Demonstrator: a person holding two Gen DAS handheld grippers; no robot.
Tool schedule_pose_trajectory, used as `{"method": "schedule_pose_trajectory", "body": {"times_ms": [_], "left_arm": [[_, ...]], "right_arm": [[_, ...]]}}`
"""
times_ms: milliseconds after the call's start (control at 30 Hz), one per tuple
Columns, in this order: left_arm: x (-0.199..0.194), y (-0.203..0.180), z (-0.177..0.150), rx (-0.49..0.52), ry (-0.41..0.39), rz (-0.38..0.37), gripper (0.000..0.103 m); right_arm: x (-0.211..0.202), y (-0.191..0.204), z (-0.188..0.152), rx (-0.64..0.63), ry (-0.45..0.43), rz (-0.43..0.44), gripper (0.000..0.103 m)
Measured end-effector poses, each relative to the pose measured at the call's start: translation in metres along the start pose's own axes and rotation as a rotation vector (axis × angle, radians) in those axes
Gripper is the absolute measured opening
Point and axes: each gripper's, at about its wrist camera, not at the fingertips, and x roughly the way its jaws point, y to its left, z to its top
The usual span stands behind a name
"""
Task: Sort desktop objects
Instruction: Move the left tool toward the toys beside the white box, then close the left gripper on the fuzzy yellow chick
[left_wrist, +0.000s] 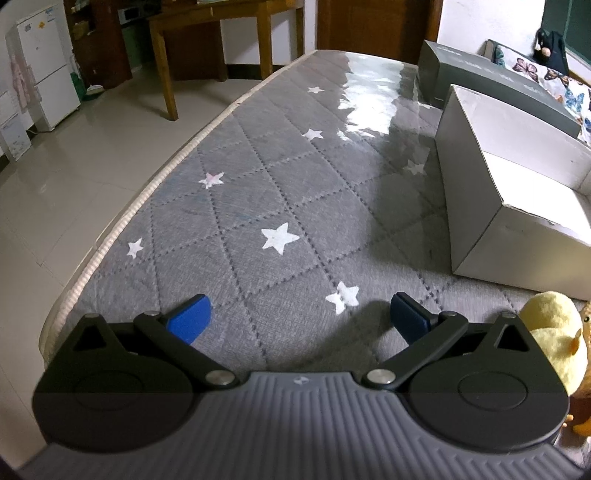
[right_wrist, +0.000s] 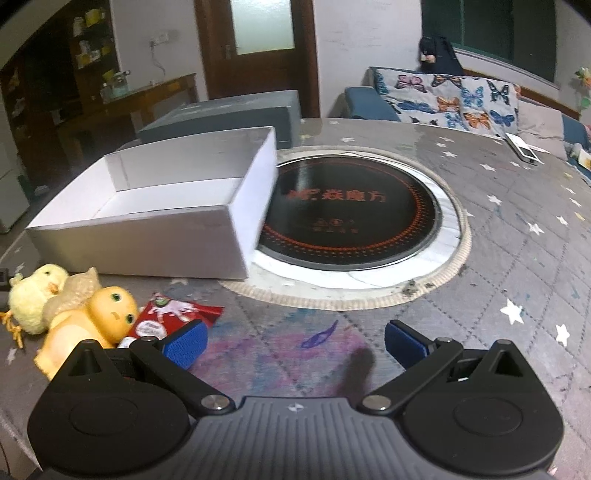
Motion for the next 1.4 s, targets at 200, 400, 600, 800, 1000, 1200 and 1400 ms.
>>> {"method": "schedule_pose_trajectory", "body": {"times_ms": [200, 400, 600, 800, 1000, 1200, 1400], "left_arm": [[-0.013, -0.002, -0.010, 0.034, -0.032, -0.009, 0.103], [-0.043, -0.008, -0.010, 0.065, -0.069, -0.072, 0.103], [-0.070, -0.025, -0.007, 0.110, -0.098, -0.180, 0.103], [-0.082, -0.038, -0.008, 0.149, -0.113, -0.245, 0.103], [-0.074, -0.043, -0.014, 0.170, -0.061, -0.270, 0.103], [-0.073, -0.054, -0.021, 0.209, -0.029, -0.336, 0.103], [-0.057, -0.061, -0.026, 0.234, 0.004, -0.299, 0.103]], "right_arm": [[0.004, -0.002, -0.018, -0.043, -0.002, 0.054, 0.103], [-0.004, 0.012, -0.021, -0.102, 0.015, 0.137, 0.103], [-0.012, 0.025, -0.024, -0.175, 0.020, 0.209, 0.103], [-0.010, 0.037, -0.026, -0.247, 0.037, 0.212, 0.096], [-0.011, 0.042, -0.015, -0.245, 0.007, 0.232, 0.095], [-0.008, 0.056, 0.005, -0.272, -0.015, 0.296, 0.095], [0.003, 0.071, 0.015, -0.308, -0.006, 0.338, 0.094]]}}
